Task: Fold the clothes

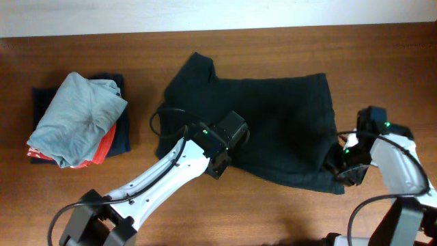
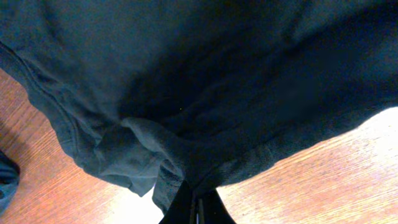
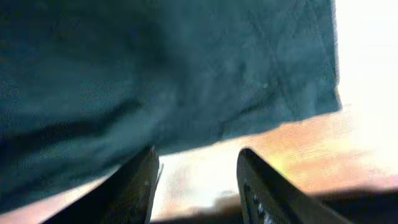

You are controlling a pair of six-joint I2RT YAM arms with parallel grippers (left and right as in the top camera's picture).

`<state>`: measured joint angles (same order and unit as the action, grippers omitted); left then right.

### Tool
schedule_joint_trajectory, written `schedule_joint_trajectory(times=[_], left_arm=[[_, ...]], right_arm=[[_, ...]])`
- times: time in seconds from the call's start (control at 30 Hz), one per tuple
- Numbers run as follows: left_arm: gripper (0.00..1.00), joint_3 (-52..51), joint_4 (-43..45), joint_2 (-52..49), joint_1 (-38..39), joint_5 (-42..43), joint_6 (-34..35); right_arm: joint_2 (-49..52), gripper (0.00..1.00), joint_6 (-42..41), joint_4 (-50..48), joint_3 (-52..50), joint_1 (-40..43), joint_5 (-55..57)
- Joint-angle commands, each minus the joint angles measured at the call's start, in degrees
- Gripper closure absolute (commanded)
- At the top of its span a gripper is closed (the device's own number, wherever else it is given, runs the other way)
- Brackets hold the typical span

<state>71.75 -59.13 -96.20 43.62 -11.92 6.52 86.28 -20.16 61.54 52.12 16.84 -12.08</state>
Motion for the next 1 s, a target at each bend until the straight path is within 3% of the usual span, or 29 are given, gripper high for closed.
schedule_joint_trajectory(times=[0.0,0.43,0.63,0.7,0.8,0.97], left_arm=[[0.99,0.5,0.0,0.6,-0.2,-0.6,0.2],[0.99,0.5,-0.1,0.6,-0.2,-1.2,-0.1],[0.99,0.5,-0.1,0.6,-0.2,-1.2,-0.2],[1.0,0.5,-0.1,0.6,-0.2,-1.2,-0.2],[0.99,0.5,-0.2,0.6,-0.2,-1.2,-0.2],[1.0,0.5,-0.5,0.6,-0.2,-1.3,-0.6]], right_arm=[[0.6,0.56,-4.8,-3.3,-5.1,-0.3,-0.4],[0.6,0.63,-10.8,-14.0,-12.4,-0.3,-0.3],[0.6,0.74,-10.8,-15.7,-12.9,-0.3,2.0],[0.6,0.71,-9.2,-15.5,-12.9,-0.3,2.9],[0.6,0.56,-6.6,-14.9,-12.5,-0.3,2.8],[-1.0,0.51,-4.4,-9.8,-9.2,-0.3,2.0]])
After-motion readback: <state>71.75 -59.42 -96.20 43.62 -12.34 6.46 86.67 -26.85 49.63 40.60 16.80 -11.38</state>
